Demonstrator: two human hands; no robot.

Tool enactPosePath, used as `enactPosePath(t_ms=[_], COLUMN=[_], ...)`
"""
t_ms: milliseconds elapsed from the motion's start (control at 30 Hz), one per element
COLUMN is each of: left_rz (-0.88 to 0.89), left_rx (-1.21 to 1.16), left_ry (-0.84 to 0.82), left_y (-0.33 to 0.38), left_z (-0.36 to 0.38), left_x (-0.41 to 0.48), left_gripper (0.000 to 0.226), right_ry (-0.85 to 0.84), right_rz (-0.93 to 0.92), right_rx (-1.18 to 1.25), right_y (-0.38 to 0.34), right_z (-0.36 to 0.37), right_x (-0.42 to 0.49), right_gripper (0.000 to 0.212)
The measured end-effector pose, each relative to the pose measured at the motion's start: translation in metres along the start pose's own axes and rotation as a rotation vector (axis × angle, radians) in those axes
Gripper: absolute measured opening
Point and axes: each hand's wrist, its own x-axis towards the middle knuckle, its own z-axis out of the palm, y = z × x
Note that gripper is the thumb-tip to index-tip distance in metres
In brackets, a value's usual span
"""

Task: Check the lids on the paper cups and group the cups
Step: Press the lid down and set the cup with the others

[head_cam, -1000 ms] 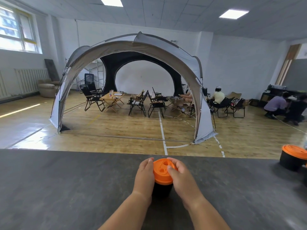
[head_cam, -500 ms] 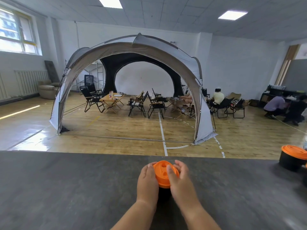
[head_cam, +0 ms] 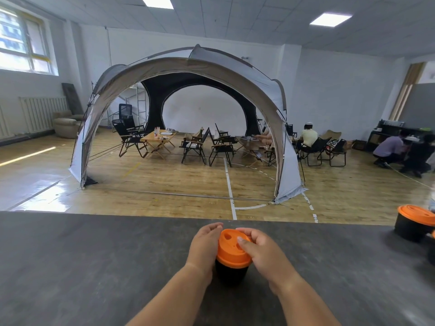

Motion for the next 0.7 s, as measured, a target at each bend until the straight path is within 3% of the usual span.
enactPosePath(t_ms=[167, 300, 367, 500, 700], left_rz=[0.011, -0.003, -0.013, -0.067, -0.107], left_rx=[-0.11, -0.156, -0.149, -0.194, 0.045], left_ry=[-0.091, 0.063, 0.1, 0.032, -0.143], left_y=[-0.006, -0.011, -0.012, 0.0, 0.011], left_z=[-0.001, 0.008, 0.011, 0.005, -0.006], left_x=[-0.004, -0.01, -0.014, -0.011, 0.002], left_gripper=[0.025, 0.022, 0.021, 0.022, 0.022], right_ry=[-0.049, 0.201, 0.258, 0.22, 0.098], right_rz=[0.011, -0.05, -0.06, -0.067, -0.033], right_rx=[-0.021, -0.014, 0.031, 0.007, 0.034], right_y=[-0.002, 0.007, 0.011, 0.013, 0.011], right_z=[-0.006, 0.01, 0.018, 0.014, 0.003], right_x=[0.002, -0.009, -0.017, -0.016, -0.01], right_gripper=[0.033, 0.045, 0.041, 0.032, 0.027])
